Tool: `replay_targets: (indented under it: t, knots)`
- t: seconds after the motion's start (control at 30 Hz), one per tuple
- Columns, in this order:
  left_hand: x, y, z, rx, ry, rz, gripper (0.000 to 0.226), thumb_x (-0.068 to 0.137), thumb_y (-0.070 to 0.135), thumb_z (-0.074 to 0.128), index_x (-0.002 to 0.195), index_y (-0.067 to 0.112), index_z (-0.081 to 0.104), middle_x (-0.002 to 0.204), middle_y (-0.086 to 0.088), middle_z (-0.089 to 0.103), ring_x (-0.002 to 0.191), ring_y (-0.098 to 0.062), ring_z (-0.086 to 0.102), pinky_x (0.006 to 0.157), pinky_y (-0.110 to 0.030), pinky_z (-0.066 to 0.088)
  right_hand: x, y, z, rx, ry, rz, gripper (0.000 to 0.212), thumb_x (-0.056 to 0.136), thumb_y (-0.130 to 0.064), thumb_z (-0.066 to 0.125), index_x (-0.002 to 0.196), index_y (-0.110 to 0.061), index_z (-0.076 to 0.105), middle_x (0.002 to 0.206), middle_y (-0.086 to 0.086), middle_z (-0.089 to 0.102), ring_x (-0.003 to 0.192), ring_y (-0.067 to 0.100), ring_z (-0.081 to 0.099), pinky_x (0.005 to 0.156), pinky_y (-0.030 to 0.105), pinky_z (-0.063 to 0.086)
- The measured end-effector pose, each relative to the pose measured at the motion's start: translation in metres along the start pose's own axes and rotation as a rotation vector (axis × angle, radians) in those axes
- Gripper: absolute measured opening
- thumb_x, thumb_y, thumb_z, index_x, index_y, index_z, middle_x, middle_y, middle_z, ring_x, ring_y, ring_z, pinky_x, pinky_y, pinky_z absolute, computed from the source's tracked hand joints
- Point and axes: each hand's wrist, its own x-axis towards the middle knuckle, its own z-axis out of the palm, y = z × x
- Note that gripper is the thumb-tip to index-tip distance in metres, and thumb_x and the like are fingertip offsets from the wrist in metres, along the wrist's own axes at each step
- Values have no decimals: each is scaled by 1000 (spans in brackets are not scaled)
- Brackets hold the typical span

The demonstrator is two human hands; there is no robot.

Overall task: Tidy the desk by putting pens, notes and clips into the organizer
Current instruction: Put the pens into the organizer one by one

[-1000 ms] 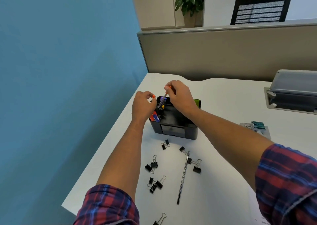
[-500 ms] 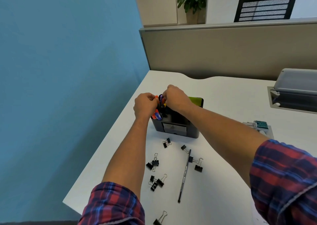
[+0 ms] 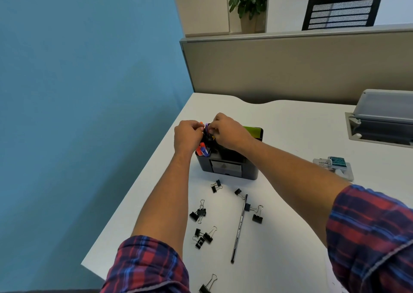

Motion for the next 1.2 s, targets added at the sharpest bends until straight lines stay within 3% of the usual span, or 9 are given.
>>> replay_targets:
  t: [0.13,0.27,0.43,0.53,0.73,0.83,0.93,1.03,1.2]
  knots:
    - [0,-2,-4,-29,-28,-1,21,94,20,66,112,18,77,114,-1,74,98,-18,68,85,-28,52,-6,4,1,17,15,-15,26,101,-32,54,118,-17,69,115,2,54,88,18,58,69,23,39]
    - [-5,-1,-8,-29,-24,9,16,91,21,68,106,23,73,108,3,72,95,-16,67,79,-26,53,-10,6,0,11,0,4,26,101,-32,54,120,-19,67,118,3,55,90,18,58,72,23,43]
    - [-15,6,-16,-12,-150,61,21,92,20,68,113,21,69,113,0,69,103,-18,66,89,-36,58,-19,6,-3,-53,-102,-6,31,104,-30,46,130,-22,60,121,6,56,94,22,60,73,28,49]
    - [-25,8,-21,42,-128,107,21,93,17,64,112,21,70,121,-1,66,110,-19,62,95,-39,54,-31,4,-5,-6,-4,22,32,101,-30,51,132,-23,58,124,3,55,98,22,60,76,32,54]
    - [-65,12,-26,206,1,283,14,94,35,62,88,23,61,90,5,58,79,-14,57,66,-31,49,-79,9,-8,78,150,-129,13,93,-30,64,101,-20,64,101,-3,55,82,14,55,66,29,52]
    - [-92,13,-21,283,12,410,19,94,37,61,85,20,58,85,5,55,73,-15,53,58,-25,40,-108,17,-5,74,85,-236,18,91,-34,67,89,-17,62,84,-7,49,69,11,47,59,24,40]
    - [-111,12,-13,335,10,528,11,93,29,61,92,18,61,95,1,59,79,-17,57,64,-30,49,-132,22,2,71,-39,-279,16,90,-29,69,83,-16,63,78,-7,50,66,12,47,59,25,38]
    - [-125,15,-4,366,-7,607,18,93,19,59,110,17,65,111,-2,63,93,-21,60,77,-35,54,-154,27,14,-44,-272,-344,9,89,-21,68,96,-18,73,93,-7,59,80,13,58,66,27,46]
    - [-141,18,6,481,-212,499,51,97,18,60,147,16,49,147,-3,54,132,-23,52,107,-37,46,-175,25,28,-223,-580,-368,47,78,3,64,118,-20,71,119,-4,59,104,19,58,78,34,52]
